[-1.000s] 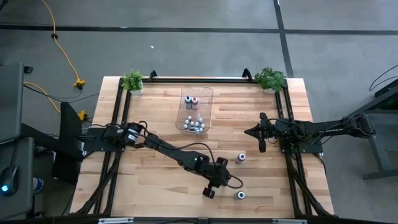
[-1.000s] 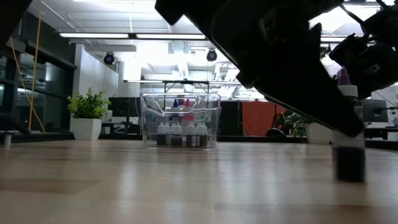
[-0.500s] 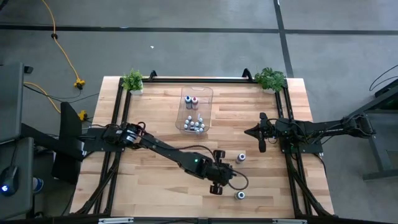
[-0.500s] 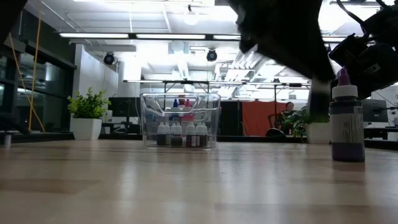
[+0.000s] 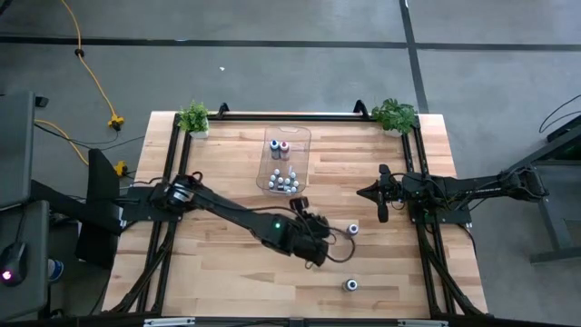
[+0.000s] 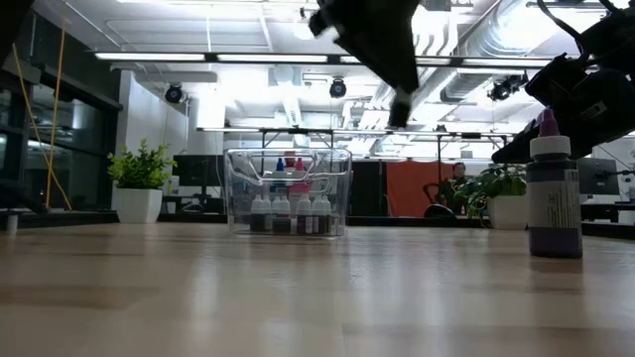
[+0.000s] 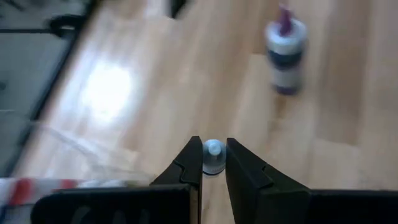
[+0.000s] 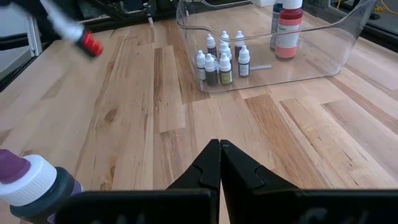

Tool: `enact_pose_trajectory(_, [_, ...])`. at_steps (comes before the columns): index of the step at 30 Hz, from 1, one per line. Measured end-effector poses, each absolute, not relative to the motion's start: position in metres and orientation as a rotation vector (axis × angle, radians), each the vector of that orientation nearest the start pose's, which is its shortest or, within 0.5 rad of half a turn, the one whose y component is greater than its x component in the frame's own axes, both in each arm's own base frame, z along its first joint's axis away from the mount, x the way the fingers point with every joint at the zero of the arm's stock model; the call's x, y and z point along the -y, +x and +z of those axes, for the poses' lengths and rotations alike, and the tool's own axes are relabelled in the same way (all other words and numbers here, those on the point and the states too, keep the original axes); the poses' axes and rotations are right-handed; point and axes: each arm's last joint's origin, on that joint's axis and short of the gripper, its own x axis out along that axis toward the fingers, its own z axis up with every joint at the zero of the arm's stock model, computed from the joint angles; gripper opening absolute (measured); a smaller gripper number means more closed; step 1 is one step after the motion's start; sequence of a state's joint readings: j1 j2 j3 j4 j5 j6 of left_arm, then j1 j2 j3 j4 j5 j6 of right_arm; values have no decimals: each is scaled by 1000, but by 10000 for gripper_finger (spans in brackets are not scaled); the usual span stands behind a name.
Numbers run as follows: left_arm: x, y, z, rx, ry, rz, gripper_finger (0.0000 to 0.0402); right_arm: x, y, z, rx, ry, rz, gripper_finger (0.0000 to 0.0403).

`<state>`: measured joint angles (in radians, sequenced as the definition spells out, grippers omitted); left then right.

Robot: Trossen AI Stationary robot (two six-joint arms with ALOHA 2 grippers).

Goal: Pick & Place food coloring
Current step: Put the small orange food coloring into the transparent bin

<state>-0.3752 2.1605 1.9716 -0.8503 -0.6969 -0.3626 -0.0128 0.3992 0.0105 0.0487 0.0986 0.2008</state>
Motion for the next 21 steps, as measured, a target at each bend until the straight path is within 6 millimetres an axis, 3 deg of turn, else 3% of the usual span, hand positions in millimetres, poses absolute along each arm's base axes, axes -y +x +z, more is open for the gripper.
enact_pose_trajectory(14, [113,368,318,-773,169,696,33,4,117,136,-328,184,-144,0])
enact_pose_trajectory(21, [78,344,337,-716,47,774,33,4,117,137,-326,184,-144,0])
